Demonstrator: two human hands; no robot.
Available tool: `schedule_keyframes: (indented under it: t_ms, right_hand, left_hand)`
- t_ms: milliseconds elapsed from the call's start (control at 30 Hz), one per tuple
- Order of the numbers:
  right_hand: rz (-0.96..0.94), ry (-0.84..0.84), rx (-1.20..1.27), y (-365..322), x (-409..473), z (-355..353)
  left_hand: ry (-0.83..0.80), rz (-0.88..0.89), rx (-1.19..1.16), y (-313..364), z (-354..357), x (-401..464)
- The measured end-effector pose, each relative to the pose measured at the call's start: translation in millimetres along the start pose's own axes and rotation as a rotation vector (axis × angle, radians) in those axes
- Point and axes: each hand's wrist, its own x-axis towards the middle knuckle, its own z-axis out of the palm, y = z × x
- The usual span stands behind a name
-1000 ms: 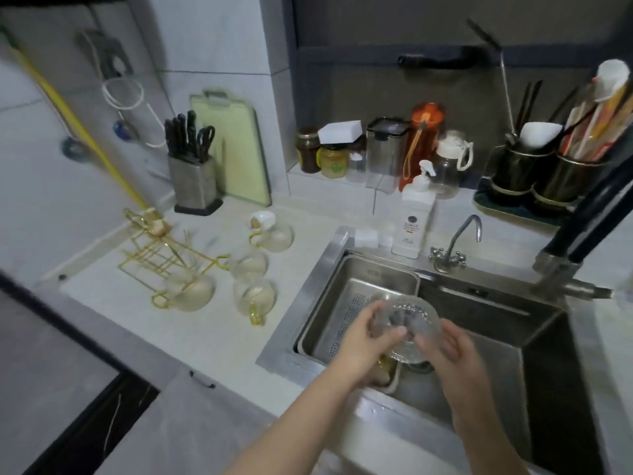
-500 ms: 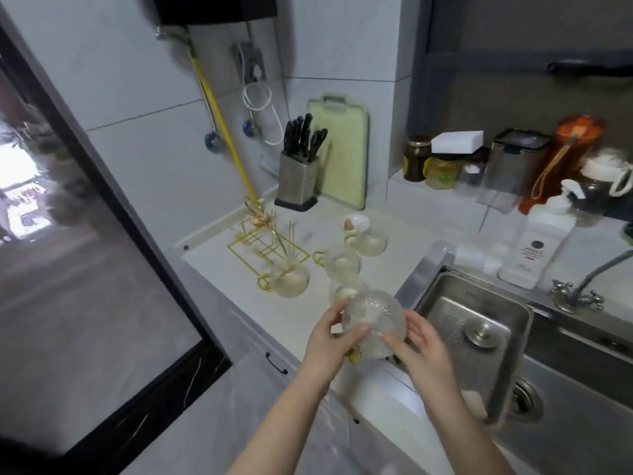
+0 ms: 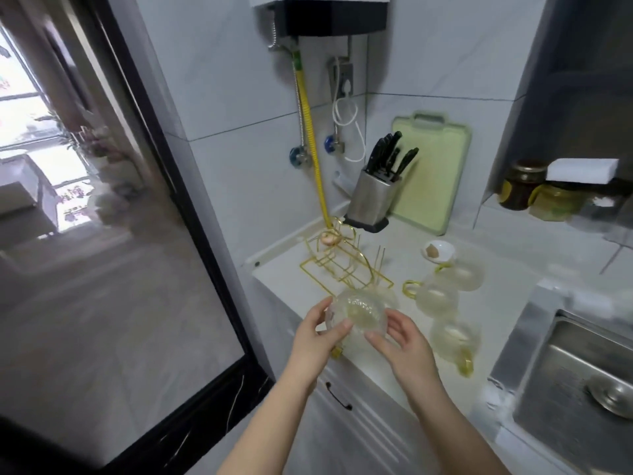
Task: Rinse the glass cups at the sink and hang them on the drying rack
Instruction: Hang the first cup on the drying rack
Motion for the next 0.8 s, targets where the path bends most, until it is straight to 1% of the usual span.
schedule_keyframes:
  t_ms: [233,433,567,667,800]
  right_hand:
    - [0.035,-0.057,-0.039,-3.1,43.6,69.2]
    - [0.032,-0.089,-0.073,1.7,91.4,107.2]
    - [0.064,-0.120,-0.044,7.8,129.0,131.1]
    - [0.070,-0.135,-0.049,10.2,158.1,144.0]
    - [0.084,-0.118,-0.101,14.4,184.1,158.4]
  left_hand:
    - [0.091,-0.022,-0.006,4.5,-65.8,48.2]
    - [0.137,-0.055,-0.055,8.8,-96.8,89.3]
    - [0.192,-0.051,-0.002,6.9,-115.5,126.7]
    - [0.184,-0.015,0.081,8.7,-125.7,157.9]
    - [0.135,-0.028,0.133,4.8,-137.2,192.6]
